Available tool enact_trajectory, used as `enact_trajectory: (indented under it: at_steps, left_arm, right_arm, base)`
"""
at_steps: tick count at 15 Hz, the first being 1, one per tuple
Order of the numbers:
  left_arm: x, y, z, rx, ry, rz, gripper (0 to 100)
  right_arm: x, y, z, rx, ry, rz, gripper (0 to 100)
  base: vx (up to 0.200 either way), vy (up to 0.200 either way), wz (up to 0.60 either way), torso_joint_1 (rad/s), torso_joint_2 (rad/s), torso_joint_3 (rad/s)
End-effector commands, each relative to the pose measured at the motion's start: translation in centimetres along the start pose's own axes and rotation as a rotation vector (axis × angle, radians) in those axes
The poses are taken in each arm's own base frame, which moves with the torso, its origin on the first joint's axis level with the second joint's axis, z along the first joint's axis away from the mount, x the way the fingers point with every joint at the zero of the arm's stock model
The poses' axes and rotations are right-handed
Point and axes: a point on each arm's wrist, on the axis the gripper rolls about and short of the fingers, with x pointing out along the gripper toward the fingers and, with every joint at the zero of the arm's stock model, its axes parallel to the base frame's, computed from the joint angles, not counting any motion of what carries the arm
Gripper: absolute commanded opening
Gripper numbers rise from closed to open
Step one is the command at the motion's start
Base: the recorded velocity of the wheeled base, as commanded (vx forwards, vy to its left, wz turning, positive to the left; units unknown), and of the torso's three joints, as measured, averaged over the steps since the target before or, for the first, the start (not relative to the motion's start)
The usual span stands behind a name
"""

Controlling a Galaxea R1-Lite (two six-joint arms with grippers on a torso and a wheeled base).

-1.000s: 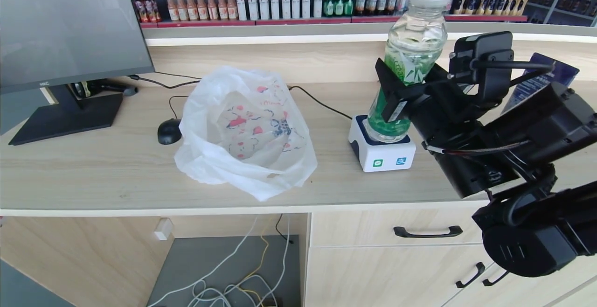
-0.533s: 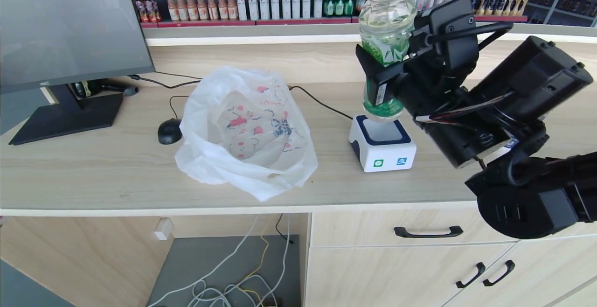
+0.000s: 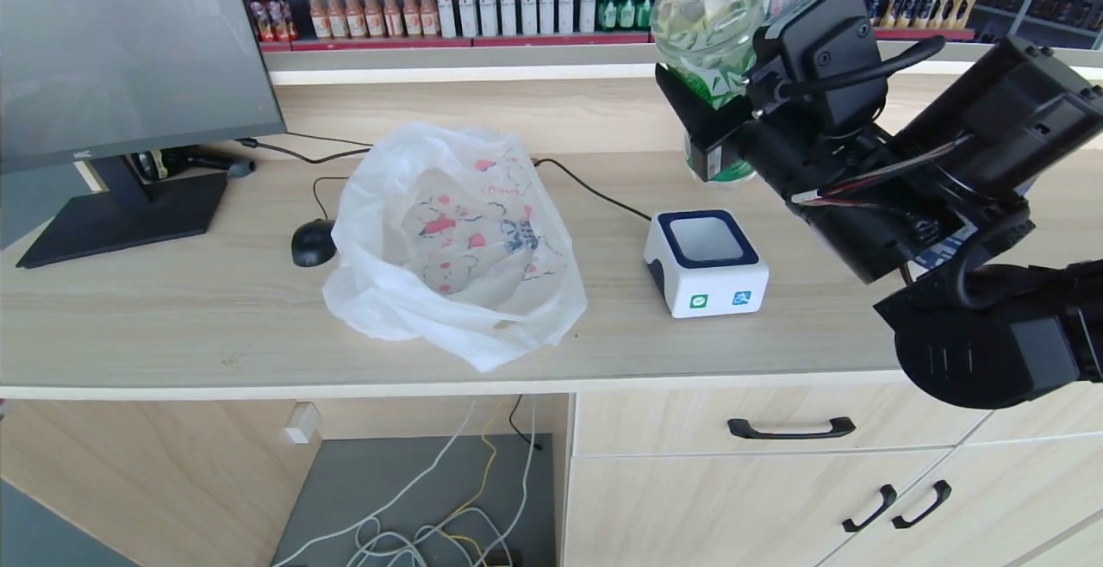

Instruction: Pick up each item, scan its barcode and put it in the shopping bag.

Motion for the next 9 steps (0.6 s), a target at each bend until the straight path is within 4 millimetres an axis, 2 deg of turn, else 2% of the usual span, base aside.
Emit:
enact_trajectory:
  at_steps: [1,2,6,9]
  left_arm:
    - [0.0,0.0,0.0,0.000,0.000,0.000,100]
    - [0.0,0.0,0.0,0.000,0.000,0.000,100]
    - [0.0,0.0,0.0,0.000,0.000,0.000,100]
    - [0.0,0.0,0.0,0.000,0.000,0.000,100]
  right_arm:
    - [-0.1,-0.2,0.0,-0.011,-0.003,0.000,0]
    - [-0.1,-0.6,-0.4,-0.072,-0.037,0.037,0]
    - [-0.4,0.2,-1.0,-0.144,-0.119,0.159,0]
    - [-0.8,-0.3,-2.0,-0.243,-0.177,0.230,0]
  base:
    - [0.000,0.000,0.00,0.000,0.00,0.000]
    - [0.000,0.000,0.00,0.000,0.00,0.000]
    - [0.000,0.000,0.00,0.000,0.00,0.000]
    - [0.000,0.000,0.00,0.000,0.00,0.000]
